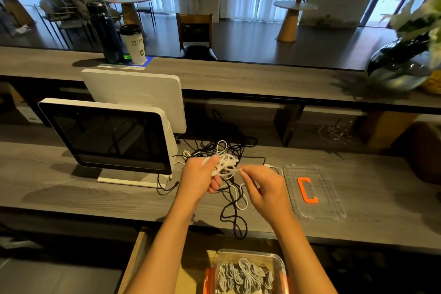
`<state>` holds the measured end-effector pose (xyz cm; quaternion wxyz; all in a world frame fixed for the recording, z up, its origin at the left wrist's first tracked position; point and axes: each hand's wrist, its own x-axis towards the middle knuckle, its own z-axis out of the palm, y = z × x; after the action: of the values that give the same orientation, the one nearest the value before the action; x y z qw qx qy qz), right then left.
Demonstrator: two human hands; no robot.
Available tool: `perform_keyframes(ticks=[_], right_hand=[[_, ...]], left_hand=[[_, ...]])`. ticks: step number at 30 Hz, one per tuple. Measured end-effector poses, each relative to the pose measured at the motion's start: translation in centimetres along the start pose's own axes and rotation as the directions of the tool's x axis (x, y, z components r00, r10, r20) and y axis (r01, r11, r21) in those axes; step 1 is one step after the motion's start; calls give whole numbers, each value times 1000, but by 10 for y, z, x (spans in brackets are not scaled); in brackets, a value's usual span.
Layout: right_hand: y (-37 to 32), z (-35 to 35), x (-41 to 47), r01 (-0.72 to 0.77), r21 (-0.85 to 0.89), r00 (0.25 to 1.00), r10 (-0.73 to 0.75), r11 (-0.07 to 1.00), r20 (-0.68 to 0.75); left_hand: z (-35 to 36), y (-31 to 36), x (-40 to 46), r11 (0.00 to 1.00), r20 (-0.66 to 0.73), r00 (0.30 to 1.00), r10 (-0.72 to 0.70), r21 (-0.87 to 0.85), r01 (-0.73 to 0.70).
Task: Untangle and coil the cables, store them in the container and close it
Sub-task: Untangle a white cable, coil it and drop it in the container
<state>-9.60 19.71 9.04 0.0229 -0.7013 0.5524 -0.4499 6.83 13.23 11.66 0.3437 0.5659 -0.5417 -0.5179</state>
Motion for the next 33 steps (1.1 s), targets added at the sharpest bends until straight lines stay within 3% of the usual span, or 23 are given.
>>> perform_keyframes(ticks=[2, 4, 7, 9, 14, 18, 21, 23, 25, 29, 33], right_hand=[[-1, 1, 1, -16, -63, 997, 21, 998, 72], [-5, 4, 0, 20, -111, 986, -1, 994, 165], [-9, 8, 0, 108, -151, 974, -74, 983, 215], [-9, 8, 1, 157, -207, 977, -121, 966, 175], [-7, 5, 3, 243, -236, 969, -245, 941, 19], [-6, 5, 0, 59, 21, 997, -60, 998, 53], [-7, 6, -2, -125, 95, 992, 126, 988, 2], [-6, 7, -2, -167, 86, 986, 169, 982, -17], [-9, 7, -2, -197, 42, 980, 195, 980, 30], [-15, 9, 2, -290, 44, 951, 283, 956, 127], [-15, 11, 7, -422, 92, 904, 410, 902, 120]], left_hand=[[2, 1, 0, 974, -81, 995, -65, -221, 46], [5, -1, 0, 971, -146, 986, -82, -233, 47], [11, -7, -1, 999, -215, 977, -3, -39, -6], [12, -9, 0, 990, -222, 973, 61, 139, -30], [11, -2, -2, 910, -44, 992, 121, 404, -93], [12, 2, -6, 936, 16, 999, 50, 348, -52], [15, -1, -5, 996, -58, 998, -11, 85, 16], [15, -3, -3, 991, -107, 992, -70, -125, 57], [14, -6, -1, 970, -146, 983, -115, -230, 79], [13, -9, 2, 977, -190, 977, -100, -205, 60], [14, -10, -1, 994, -163, 987, -9, -106, -9]])
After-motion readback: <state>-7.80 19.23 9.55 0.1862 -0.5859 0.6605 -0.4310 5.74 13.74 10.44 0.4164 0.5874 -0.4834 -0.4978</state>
